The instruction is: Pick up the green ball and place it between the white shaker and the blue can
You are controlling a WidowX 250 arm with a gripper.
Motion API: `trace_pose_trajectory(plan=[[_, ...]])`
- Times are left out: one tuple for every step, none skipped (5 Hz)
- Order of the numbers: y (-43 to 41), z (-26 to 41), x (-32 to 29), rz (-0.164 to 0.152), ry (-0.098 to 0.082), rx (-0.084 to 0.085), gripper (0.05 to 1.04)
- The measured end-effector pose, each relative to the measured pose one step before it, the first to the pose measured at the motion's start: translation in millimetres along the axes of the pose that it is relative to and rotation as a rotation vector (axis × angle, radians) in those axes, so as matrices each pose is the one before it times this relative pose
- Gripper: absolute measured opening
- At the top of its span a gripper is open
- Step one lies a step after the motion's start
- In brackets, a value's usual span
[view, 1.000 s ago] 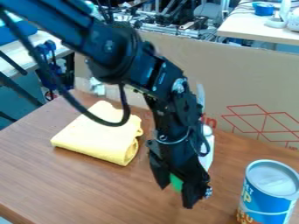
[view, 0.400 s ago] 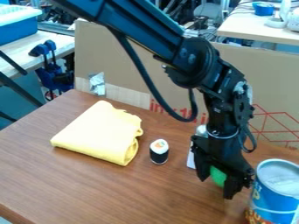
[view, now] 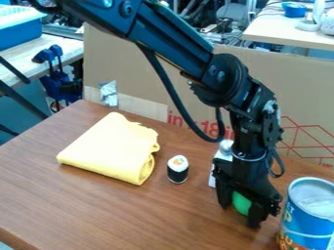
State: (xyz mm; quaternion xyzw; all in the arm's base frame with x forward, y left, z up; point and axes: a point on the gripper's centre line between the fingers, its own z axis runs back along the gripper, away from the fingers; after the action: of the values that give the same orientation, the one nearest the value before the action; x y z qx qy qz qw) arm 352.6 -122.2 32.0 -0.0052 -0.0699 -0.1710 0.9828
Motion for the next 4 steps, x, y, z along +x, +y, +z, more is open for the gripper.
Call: trace_pose_trajectory(plan=[[5.70,-4.15,-6.20,0.0353,0.0094,0.0031,0.720],[0.45,0.13,-4.45,-0.0114,0.0123,-0.0008,0.553],[-1.97,2.46,-10.57,0.0003,0.0046,-0.0062,0.830],[1.20,16.24,-6.36,0.0094,-0.0338,0.0033,1.014]])
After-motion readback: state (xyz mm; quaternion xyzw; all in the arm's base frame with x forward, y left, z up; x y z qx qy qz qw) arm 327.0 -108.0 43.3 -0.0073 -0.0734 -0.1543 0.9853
